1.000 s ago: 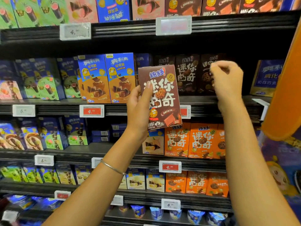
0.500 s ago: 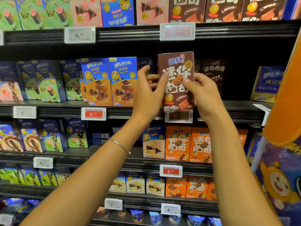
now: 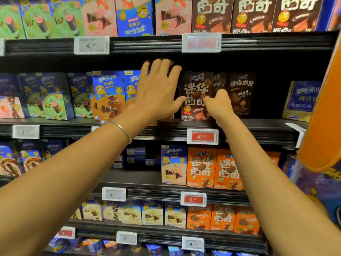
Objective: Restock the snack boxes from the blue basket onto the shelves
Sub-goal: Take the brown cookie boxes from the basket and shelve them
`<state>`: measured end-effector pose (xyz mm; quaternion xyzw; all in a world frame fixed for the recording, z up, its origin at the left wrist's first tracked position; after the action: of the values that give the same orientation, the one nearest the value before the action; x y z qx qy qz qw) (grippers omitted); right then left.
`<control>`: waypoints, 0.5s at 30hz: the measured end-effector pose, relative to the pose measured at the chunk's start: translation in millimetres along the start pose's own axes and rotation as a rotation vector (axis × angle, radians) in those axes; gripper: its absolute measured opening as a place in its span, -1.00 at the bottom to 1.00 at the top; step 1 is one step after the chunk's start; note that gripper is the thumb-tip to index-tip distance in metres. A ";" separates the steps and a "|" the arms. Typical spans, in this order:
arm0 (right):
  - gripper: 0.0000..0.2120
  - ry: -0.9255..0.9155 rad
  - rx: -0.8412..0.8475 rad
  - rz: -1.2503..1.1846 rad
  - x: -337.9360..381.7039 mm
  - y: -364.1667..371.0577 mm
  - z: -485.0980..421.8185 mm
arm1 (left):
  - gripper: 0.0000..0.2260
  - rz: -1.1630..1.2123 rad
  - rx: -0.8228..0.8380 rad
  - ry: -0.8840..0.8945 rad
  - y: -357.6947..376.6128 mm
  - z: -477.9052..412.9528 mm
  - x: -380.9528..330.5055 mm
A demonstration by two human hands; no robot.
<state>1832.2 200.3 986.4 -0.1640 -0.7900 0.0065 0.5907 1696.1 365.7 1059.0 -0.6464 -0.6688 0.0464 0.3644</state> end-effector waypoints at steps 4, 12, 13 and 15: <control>-0.89 -0.008 -0.050 0.178 10.2 9.6 -2.8 | -0.30 -0.049 0.084 -0.048 11.2 -8.6 8.0; -0.86 0.055 -0.064 0.284 13.7 29.1 -5.6 | -0.38 -0.143 0.118 -0.036 16.8 -12.4 12.4; -0.79 0.063 -0.054 0.293 13.3 30.9 -6.3 | -0.39 -0.140 0.117 -0.031 16.7 -12.2 12.6; -0.73 0.082 -0.047 0.289 12.0 32.6 -8.0 | -0.39 -0.135 0.114 -0.028 15.6 -12.1 13.3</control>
<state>1844.9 232.9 993.3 -0.2902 -0.7333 0.0663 0.6113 1717.0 375.2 1065.2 -0.5774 -0.7121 0.0686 0.3935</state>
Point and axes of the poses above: each hand's wrist, its own z-axis away from the middle knuckle, its own y-axis out of the palm, x = y × z, the point moved 10 cm from there along -z, towards the middle knuckle, and after that the axes turned 11 degrees about y, right-handed, at the moved point
